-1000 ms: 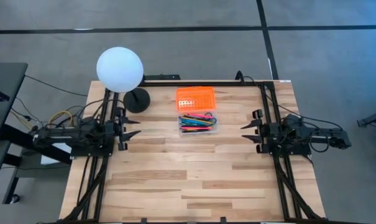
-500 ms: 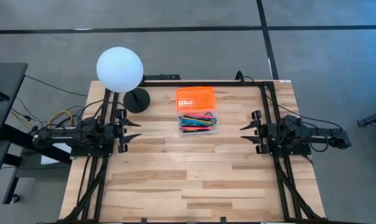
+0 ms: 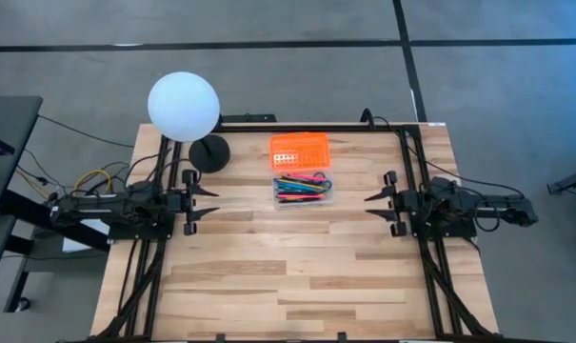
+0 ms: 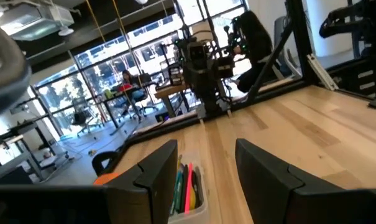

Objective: Pick & place school supplies into a supply box
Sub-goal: Return to Home Position

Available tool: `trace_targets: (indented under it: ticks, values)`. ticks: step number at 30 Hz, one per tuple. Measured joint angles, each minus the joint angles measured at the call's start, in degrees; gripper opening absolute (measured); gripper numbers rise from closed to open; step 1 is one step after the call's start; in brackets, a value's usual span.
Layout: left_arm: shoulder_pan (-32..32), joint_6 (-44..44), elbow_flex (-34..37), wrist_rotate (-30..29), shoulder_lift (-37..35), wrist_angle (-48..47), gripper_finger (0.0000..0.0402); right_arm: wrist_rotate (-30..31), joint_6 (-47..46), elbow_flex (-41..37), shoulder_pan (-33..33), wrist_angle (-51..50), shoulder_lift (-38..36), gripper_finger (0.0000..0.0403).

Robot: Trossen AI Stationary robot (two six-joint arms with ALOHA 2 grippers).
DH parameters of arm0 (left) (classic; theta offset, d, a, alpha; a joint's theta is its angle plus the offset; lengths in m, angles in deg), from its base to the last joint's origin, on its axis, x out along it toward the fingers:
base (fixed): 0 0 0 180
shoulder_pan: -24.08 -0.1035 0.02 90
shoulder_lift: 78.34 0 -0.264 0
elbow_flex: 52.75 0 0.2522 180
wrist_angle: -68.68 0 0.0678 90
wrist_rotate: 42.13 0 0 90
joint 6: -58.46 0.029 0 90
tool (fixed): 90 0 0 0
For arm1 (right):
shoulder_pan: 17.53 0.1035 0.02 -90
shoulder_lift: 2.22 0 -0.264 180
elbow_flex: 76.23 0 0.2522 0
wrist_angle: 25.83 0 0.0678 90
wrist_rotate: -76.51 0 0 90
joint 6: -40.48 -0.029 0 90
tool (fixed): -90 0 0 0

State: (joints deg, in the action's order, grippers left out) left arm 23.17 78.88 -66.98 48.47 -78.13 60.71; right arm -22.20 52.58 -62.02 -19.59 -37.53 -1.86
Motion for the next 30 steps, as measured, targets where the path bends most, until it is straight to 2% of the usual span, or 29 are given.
trace_targets:
  ticks: [7, 30]
  values:
    - [0.0, -0.3, 0.0, -2.8, 0.0, -1.5, 0.0157, 7.6, -1.6, 0.0, 0.2, -1.2, 0.0, 0.0134]
    - [0.0, -2.9, 0.1, -3.5, 0.0, -3.4, 0.0157, 7.5, -3.3, -0.1, 0.1, -1.2, 0.0, 0.0134]
